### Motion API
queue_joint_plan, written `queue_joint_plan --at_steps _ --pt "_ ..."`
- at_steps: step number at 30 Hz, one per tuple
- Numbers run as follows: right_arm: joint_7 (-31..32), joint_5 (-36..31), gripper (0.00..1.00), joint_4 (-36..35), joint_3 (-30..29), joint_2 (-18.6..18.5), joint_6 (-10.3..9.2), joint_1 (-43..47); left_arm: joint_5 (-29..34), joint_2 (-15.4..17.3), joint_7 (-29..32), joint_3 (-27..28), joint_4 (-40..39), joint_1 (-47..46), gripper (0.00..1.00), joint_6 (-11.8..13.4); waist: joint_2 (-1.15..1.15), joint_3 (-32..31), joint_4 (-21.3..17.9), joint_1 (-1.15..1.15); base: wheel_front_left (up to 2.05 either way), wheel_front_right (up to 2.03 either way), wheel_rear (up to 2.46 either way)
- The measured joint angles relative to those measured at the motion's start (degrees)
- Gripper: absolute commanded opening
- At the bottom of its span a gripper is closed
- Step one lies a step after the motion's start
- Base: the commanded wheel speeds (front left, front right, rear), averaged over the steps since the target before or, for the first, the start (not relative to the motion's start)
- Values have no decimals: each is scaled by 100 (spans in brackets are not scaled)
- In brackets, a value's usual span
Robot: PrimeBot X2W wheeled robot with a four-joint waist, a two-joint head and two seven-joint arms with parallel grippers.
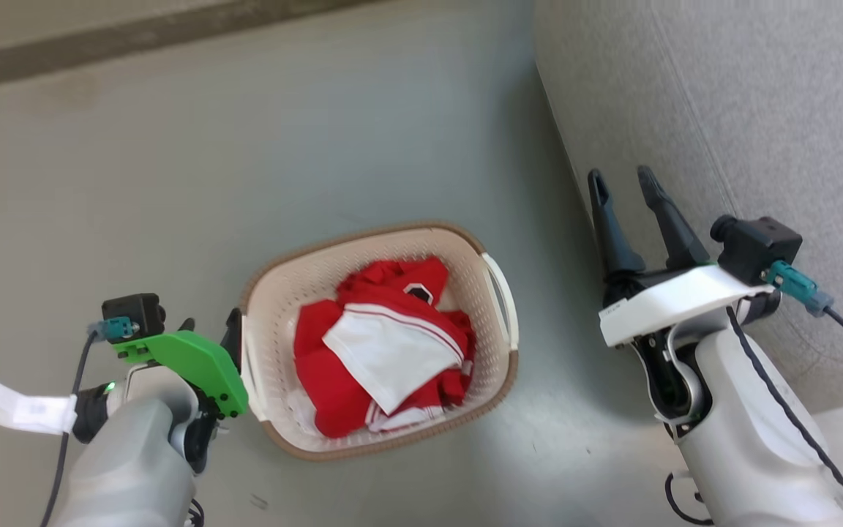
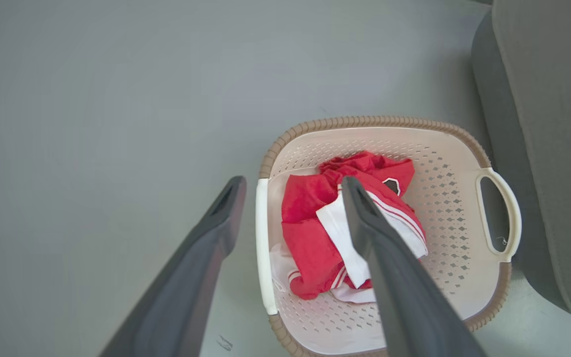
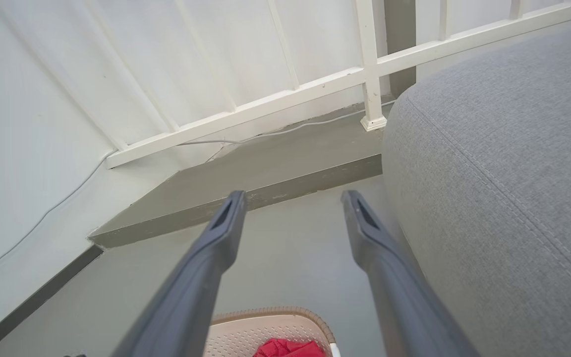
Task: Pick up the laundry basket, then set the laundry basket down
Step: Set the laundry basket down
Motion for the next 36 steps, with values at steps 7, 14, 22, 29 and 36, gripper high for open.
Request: queue_joint_plan --at_steps 7,14,22,29,36 --pt "0 -63 100 142 -116 -1 66 204 -27 -12 -310 -125 -466 258 100 0 0 -474 228 0 0 0 0" --pt "0 -115 100 215 -158 -2 171 330 -188 19 -453 -186 -987 611 100 0 0 -922 478 0 0 0 0" --pt "0 -209 100 265 -266 -4 203 558 -230 246 -502 -164 -1534 979 100 0 0 -1400 673 0 0 0 0" --pt "0 -253 100 240 -404 -18 252 665 -123 437 -503 442 -2583 1078 100 0 0 -1647 864 0 0 0 0" --pt "0 -307 100 222 -437 -41 254 788 252 552 -503 1042 -3440 1573 100 0 0 -1831 1007 0 0 0 0"
